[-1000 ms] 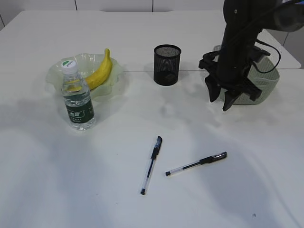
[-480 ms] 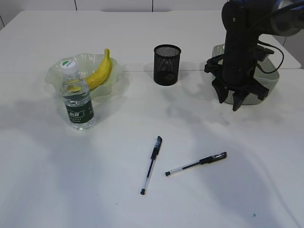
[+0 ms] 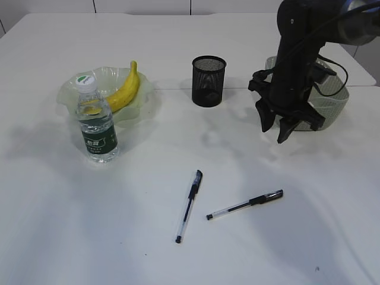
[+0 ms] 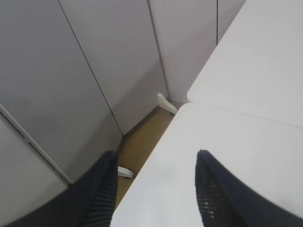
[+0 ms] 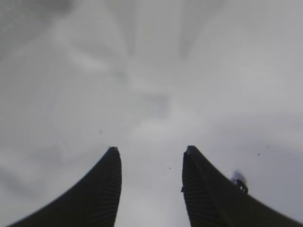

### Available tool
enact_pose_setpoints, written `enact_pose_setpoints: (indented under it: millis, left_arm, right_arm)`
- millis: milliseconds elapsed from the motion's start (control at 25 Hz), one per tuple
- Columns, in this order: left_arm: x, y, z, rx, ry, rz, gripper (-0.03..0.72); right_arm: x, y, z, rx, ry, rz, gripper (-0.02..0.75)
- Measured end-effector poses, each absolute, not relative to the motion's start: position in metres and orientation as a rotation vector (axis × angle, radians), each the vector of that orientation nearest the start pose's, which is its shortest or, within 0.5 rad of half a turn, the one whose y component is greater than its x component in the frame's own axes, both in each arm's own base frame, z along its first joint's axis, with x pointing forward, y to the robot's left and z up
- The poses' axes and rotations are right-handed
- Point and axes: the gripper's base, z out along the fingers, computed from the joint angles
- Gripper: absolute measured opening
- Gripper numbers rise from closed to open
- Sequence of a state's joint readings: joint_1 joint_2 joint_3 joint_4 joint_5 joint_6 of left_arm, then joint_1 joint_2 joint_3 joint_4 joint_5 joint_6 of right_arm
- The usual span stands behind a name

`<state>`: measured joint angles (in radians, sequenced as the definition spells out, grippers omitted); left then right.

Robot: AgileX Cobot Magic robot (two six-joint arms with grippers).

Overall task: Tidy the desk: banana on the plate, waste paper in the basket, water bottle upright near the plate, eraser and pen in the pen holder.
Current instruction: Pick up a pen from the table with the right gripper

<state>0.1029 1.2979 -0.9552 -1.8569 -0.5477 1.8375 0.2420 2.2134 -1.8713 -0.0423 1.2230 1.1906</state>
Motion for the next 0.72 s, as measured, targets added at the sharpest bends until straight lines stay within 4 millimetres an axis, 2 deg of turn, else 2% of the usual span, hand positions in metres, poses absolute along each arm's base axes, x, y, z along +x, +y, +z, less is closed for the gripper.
enact_pose_setpoints:
  millis: [280,560,720]
  left_arm:
    - [0.276,0.071,0.331,-0.488,1.915,0.54,0.37]
    - [0.276,0.071,0.331,-0.489,1.915,0.541,0.37]
    - [0.275,0.071,0.331,-0.49,1.915,0.543,0.37]
  right_arm:
    - [0.443,0.11,0.196,1.393,2.736,0.11,0.323]
    - [0.435,0.105,0.218,1.226,2.755,0.092,0.323]
    - [0.426,0.104,0.209,1.158,2.838,0.072,0.323]
